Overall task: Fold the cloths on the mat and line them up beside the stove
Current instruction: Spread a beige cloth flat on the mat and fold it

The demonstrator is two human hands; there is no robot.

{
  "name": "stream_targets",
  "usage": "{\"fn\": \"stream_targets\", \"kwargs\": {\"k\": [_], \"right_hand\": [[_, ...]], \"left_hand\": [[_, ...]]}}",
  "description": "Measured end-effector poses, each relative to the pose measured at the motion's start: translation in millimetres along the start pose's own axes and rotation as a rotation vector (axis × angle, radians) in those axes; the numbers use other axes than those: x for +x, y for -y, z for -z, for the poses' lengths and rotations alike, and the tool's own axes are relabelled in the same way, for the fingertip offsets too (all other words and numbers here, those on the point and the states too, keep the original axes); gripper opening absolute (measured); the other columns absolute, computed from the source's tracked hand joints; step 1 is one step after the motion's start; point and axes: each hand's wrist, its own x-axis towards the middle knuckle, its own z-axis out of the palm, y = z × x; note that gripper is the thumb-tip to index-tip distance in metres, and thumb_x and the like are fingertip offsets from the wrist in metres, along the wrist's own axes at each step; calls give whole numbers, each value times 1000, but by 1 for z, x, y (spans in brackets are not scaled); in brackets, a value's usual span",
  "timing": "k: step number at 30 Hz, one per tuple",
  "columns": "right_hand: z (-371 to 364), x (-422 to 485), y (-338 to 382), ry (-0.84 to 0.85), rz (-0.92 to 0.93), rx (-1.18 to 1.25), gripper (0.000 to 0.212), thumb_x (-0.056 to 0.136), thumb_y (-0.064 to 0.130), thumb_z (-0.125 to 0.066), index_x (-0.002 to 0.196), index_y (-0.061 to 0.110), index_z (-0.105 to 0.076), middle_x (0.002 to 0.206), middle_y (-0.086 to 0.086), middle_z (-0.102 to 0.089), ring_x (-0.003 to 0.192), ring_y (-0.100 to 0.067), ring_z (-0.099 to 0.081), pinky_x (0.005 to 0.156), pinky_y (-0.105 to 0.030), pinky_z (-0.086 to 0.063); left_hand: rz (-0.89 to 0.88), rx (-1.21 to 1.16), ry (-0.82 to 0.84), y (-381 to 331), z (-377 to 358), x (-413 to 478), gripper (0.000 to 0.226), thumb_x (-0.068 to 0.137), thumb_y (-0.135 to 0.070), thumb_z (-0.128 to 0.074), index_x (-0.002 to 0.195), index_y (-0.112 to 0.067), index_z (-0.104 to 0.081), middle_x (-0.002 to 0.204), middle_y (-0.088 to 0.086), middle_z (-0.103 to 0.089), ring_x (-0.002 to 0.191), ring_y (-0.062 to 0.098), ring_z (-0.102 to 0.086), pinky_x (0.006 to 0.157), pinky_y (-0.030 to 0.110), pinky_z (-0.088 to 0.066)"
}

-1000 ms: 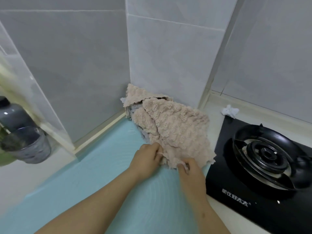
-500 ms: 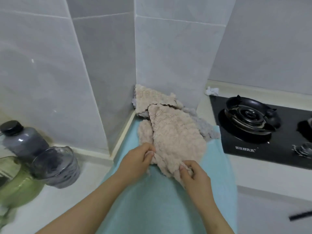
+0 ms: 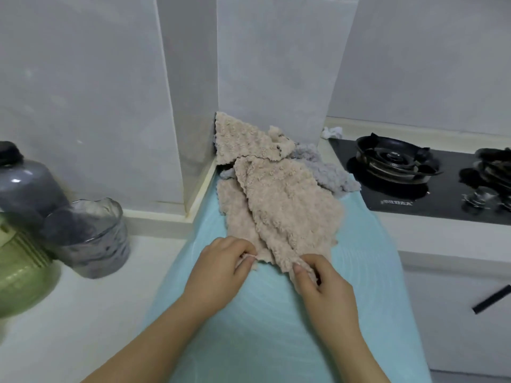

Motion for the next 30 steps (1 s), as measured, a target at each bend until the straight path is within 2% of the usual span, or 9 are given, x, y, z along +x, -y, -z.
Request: {"fn": "stream_targets", "kwargs": {"k": [4,9,11,13,16,20,24,28,30], "right_hand": [[-3,-3,-1,11,66,-81,7,92,29,-53,87,33,-54,72,11,-61,70,-4,-54,61,-18,-38],[-11,-28,8,-59,97,-22,9,91,26,-53,84,24,-57,75,5,-62,73,-14,-53,62,-21,-38],[-16,-49,14,-58,134,32,10,91,27,-54,83,22,-59,71,4,-61,67,-11,-51,59,-23,-36],[-18,-68,19,-37,182,113,12,90,27,-56,79,25,-61,63,9,-58,59,-3,-47,54,-17,-34],[-14,-89,24,24,220,215,17,91,25,-58,76,32,-61,58,14,-56,55,4,-46,55,-9,-36],[-12,-99,25,69,237,219,13,92,26,-57,82,23,-66,64,10,-58,57,2,-46,56,-10,-37],[-11,-97,25,30,240,212,18,92,23,-56,76,27,-63,57,19,-57,55,4,-45,56,-9,-36],[-13,-93,22,-13,214,207,17,92,26,-56,77,28,-64,62,17,-60,57,3,-49,57,-9,-38],[-13,-92,22,-10,219,190,16,91,29,-57,78,30,-65,66,11,-62,58,4,-50,56,-10,-39]], "left_hand": [[9,-64,8,-5,3,-10,10,93,-31,-52,98,-27,-59,90,-19,-50,93,6,-43,72,14,-32],[-18,-64,-19,-14,8,-36,19,91,-20,-51,109,-24,-55,109,-8,-56,107,13,-49,85,24,-39],[-37,-87,-26,-19,11,-51,29,88,-22,-56,116,-25,-51,117,-7,-55,112,13,-49,90,28,-42],[-97,-73,-6,-21,13,-62,40,83,-25,-61,121,-28,-47,121,-10,-53,115,11,-48,93,29,-42],[-180,-62,20,-24,18,-73,44,76,-25,-65,118,-30,-51,120,-11,-53,113,10,-48,93,30,-43],[-221,-36,7,-28,22,-76,31,84,-28,-60,114,-28,-58,119,-11,-55,113,10,-47,92,26,-42],[-240,-45,-64,-30,22,-77,27,89,-13,-51,114,-19,-59,118,-7,-56,109,11,-50,86,19,-37],[-232,-67,-85,-31,22,-75,21,89,-10,-48,106,-16,-58,104,-11,-54,98,11,-50,74,19,-34],[-195,-61,-93,-33,23,-75,8,88,-12,-47,89,-16,-54,90,-6,-55,86,16,-50,67,26,-34]]}}
